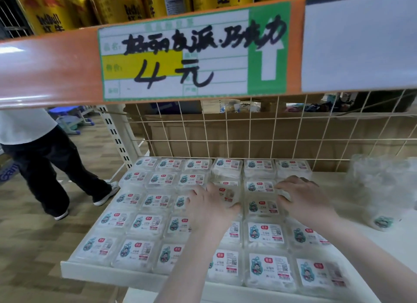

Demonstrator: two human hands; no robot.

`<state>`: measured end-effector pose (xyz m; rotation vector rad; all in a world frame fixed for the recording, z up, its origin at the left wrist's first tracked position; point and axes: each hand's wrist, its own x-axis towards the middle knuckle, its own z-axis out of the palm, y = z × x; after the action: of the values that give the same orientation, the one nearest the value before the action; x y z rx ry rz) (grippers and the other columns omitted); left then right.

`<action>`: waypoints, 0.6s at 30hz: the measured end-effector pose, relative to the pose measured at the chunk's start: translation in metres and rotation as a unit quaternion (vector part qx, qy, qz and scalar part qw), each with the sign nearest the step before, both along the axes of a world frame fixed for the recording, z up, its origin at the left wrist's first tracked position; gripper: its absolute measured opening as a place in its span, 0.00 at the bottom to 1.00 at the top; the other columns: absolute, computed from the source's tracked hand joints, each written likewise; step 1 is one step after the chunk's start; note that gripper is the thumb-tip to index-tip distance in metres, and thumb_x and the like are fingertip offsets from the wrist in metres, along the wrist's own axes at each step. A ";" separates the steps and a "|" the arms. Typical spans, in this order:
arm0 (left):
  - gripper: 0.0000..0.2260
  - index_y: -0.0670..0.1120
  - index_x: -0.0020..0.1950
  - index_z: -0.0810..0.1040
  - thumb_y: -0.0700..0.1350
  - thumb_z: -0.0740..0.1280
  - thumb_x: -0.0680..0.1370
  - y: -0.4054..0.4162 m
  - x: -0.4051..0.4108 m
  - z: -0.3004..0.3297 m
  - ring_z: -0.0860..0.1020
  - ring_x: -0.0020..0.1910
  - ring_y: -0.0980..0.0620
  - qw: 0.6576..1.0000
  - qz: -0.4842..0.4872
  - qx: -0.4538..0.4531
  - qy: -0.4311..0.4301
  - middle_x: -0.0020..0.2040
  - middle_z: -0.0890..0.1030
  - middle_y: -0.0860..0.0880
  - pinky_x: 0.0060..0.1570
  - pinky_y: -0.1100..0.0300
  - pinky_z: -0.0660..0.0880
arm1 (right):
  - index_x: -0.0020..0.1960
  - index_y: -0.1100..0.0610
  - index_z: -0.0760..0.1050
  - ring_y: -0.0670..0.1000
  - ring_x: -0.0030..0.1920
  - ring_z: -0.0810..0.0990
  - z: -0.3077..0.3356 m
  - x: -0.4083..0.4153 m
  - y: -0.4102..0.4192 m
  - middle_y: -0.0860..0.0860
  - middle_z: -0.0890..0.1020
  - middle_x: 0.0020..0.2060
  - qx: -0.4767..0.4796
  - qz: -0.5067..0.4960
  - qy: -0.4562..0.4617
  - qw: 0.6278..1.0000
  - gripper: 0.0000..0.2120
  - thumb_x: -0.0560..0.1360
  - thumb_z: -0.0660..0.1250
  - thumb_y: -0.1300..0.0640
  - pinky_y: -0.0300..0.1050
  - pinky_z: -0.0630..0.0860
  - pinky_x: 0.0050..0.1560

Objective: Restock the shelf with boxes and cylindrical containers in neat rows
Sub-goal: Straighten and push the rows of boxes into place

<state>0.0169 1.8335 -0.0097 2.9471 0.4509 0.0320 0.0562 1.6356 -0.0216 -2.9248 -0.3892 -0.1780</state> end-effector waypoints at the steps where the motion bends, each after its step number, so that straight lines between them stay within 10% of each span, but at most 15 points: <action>1: 0.38 0.44 0.69 0.64 0.68 0.64 0.69 -0.003 0.003 0.000 0.67 0.64 0.42 1.000 0.007 -0.004 0.003 0.65 0.68 0.42 0.60 0.51 0.68 | 0.62 0.48 0.74 0.49 0.59 0.73 0.000 0.000 0.001 0.46 0.74 0.61 -0.002 -0.003 -0.003 1.000 0.14 0.79 0.56 0.51 0.43 0.66 0.58; 18: 0.40 0.40 0.70 0.62 0.72 0.52 0.73 -0.032 0.026 -0.004 0.64 0.67 0.42 0.998 0.038 0.046 -0.017 0.67 0.66 0.42 0.64 0.54 0.64 | 0.63 0.49 0.72 0.49 0.60 0.72 -0.007 0.000 -0.018 0.46 0.73 0.62 -0.002 -0.024 0.021 0.999 0.15 0.79 0.54 0.51 0.42 0.65 0.58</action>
<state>0.0430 1.8020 -0.0140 3.0131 0.5702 0.1147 0.0564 1.6175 -0.0285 -2.9376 -0.3134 -0.1225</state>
